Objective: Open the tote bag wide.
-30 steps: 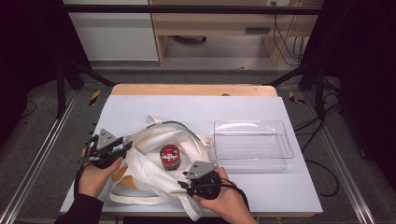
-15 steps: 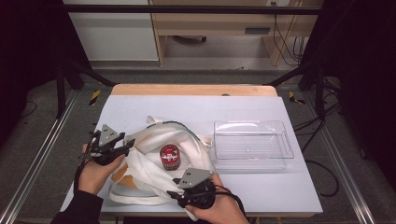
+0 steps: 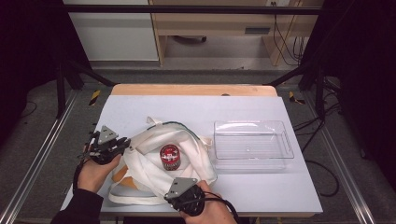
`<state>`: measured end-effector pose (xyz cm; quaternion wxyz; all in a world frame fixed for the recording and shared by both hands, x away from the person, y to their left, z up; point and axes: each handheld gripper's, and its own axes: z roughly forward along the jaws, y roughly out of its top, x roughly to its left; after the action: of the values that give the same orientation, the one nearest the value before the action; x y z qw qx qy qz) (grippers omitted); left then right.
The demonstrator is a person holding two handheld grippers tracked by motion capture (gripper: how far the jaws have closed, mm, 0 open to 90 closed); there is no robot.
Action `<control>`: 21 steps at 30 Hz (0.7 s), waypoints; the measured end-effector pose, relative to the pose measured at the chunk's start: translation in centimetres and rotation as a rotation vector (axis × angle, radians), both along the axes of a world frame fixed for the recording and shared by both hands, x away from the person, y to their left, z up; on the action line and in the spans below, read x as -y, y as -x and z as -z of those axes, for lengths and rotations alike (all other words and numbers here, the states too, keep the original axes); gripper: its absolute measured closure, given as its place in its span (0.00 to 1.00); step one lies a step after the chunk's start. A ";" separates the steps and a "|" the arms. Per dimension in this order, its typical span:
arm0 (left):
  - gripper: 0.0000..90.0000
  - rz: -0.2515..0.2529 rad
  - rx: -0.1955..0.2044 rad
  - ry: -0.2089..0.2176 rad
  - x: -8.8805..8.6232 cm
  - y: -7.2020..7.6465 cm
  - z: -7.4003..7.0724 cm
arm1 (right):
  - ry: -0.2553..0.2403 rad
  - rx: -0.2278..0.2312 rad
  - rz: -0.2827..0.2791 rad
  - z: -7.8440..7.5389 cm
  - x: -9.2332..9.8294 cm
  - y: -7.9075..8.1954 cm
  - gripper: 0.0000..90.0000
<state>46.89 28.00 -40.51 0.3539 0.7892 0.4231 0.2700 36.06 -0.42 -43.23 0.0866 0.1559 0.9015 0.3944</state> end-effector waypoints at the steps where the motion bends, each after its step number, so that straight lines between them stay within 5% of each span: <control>1: 0.89 -0.001 0.010 -0.001 -0.1 0.1 -0.2 | 0.005 0.005 -0.011 0.0 -0.1 0.2 0.99; 7: 0.90 -0.015 0.071 0.004 -0.6 2.2 -1.7 | -0.002 0.017 -0.058 0.0 -0.2 0.7 0.99; 14: 0.91 -0.061 -0.016 -0.021 -1.6 2.2 1.9 | 0.065 -0.006 -0.083 1.9 -1.2 0.9 0.99; 19: 0.90 -0.060 0.034 0.022 -1.5 2.5 2.2 | 0.067 -0.025 -0.082 2.5 -1.2 0.8 0.96; 21: 0.85 -0.062 0.074 0.053 -1.5 3.1 1.9 | 0.061 -0.017 -0.074 2.2 -1.0 0.9 0.82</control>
<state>43.79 29.50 -42.43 0.3816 0.7555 0.4410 0.2985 35.17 0.58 -45.39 0.0691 0.1232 0.9189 0.3684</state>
